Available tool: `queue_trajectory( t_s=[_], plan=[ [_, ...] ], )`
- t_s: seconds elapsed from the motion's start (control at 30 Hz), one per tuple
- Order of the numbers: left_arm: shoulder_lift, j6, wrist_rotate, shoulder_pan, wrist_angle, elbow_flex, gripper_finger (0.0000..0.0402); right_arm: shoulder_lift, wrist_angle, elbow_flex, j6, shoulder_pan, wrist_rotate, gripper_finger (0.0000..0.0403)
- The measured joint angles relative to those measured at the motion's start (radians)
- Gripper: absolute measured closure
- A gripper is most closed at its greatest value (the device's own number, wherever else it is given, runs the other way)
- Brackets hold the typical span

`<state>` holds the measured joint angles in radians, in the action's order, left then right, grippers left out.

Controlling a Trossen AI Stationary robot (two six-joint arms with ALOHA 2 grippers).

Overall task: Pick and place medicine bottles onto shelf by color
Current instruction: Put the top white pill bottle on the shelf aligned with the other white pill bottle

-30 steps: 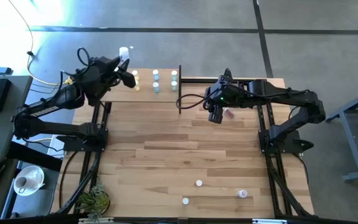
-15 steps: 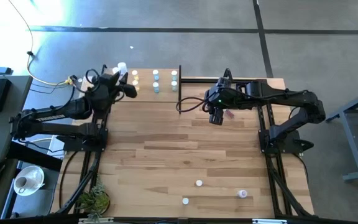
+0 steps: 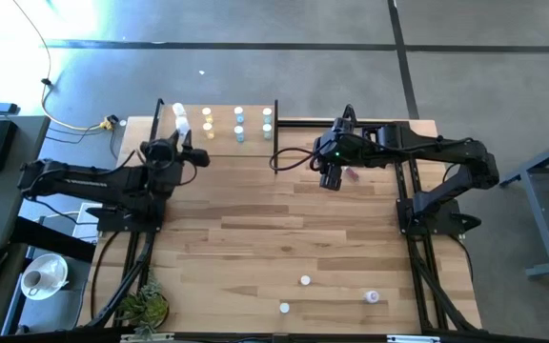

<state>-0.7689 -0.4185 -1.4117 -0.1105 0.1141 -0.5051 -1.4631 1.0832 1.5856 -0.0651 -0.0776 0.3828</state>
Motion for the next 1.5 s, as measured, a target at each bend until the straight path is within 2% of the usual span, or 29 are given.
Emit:
queue_trajectory(
  t_s=[0.23, 0.5, 0.9, 1.03, 1.17, 1.3, 1.5],
  plan=[
    [0.000, -0.117, -0.060, 0.034, 0.001, 0.069, 0.0280, 0.000, 0.000, 0.000, -0.006, 0.000, 0.000, 0.0182],
    [-0.007, -0.155, -0.104, -0.019, 0.000, 0.117, 0.0280, 0.000, -0.001, 0.000, -0.003, 0.000, 0.000, 0.0182],
    [-0.113, -0.142, 0.000, -0.177, 0.005, 0.117, 0.0280, 0.000, -0.012, 0.000, -0.003, 0.000, 0.000, 0.0182],
    [-0.117, -0.188, 0.090, -0.222, 0.049, 0.117, 0.0280, 0.000, -0.012, 0.000, -0.003, 0.000, 0.000, 0.0182],
    [-0.115, -0.301, 0.157, -0.256, 0.146, 0.117, 0.0280, 0.000, -0.012, 0.000, -0.004, 0.000, 0.000, 0.0182],
    [-0.114, -0.384, 0.183, -0.279, 0.204, 0.117, 0.0280, 0.000, -0.012, 0.000, -0.004, 0.000, 0.000, 0.0182],
    [-0.114, -0.352, 0.192, -0.302, 0.205, 0.117, 0.0280, 0.000, -0.012, 0.000, 0.004, 0.000, 0.000, 0.0182]
  ],
)
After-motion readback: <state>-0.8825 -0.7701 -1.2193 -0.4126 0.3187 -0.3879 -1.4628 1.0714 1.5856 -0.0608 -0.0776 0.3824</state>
